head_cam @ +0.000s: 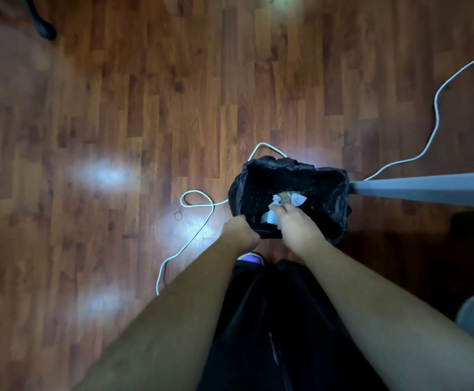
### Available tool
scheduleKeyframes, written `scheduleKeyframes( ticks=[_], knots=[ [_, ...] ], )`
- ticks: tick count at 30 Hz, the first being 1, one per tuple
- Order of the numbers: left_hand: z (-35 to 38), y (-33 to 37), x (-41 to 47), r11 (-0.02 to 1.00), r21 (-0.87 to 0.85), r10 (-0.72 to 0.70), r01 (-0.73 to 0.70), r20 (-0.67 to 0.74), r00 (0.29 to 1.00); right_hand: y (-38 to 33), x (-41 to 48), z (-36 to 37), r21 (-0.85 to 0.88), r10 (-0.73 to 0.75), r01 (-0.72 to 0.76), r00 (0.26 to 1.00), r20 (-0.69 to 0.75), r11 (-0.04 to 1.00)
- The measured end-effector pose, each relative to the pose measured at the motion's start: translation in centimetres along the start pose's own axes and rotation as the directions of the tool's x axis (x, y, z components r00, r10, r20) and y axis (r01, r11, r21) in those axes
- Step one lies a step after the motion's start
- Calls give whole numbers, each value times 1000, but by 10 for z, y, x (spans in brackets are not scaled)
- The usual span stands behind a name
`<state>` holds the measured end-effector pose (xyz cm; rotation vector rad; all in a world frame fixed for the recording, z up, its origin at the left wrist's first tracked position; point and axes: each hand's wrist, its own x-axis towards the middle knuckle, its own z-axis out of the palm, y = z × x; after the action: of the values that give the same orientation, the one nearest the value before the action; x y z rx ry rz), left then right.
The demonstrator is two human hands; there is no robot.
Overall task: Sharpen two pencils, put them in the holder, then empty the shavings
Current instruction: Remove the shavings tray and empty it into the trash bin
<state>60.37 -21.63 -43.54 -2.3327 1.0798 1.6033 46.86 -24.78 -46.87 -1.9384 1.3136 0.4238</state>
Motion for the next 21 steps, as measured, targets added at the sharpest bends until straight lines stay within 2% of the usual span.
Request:
scheduleKeyframes(
  ticks=[3, 6, 9, 12, 14, 17, 21],
  knots=[
    [1, -2, 2, 1000, 3, 6, -6, 8, 1000, 8, 8, -9, 24, 45, -41, 984, -171, 999],
    [0, -1, 3, 1000, 9, 9, -9, 12, 1000, 6, 6, -4, 12, 23, -22, 999, -38, 1000],
    [0, -3, 6, 1000, 16, 15, -15, 27, 1000, 6, 6, -1, 46, 42, -37, 994, -103, 998],
    [0, -3, 7, 998, 59, 24, -25, 29, 999, 6, 4, -4, 55, 56, -53, 997, -56, 997],
    [-3, -2, 4, 998, 63, 21, -23, 33, 999, 8, 0, -10, 163, 125, -105, 985, -121, 981],
    [-11, 2, -11, 997, 66, 39, -39, -7, 999, 16, -9, -34, 410, 272, -179, 946, -179, 894],
    [-36, 26, -51, 968, 92, 246, -235, -127, 961, 12, -34, -84, 678, 367, -201, 924, -109, 707]
  ],
)
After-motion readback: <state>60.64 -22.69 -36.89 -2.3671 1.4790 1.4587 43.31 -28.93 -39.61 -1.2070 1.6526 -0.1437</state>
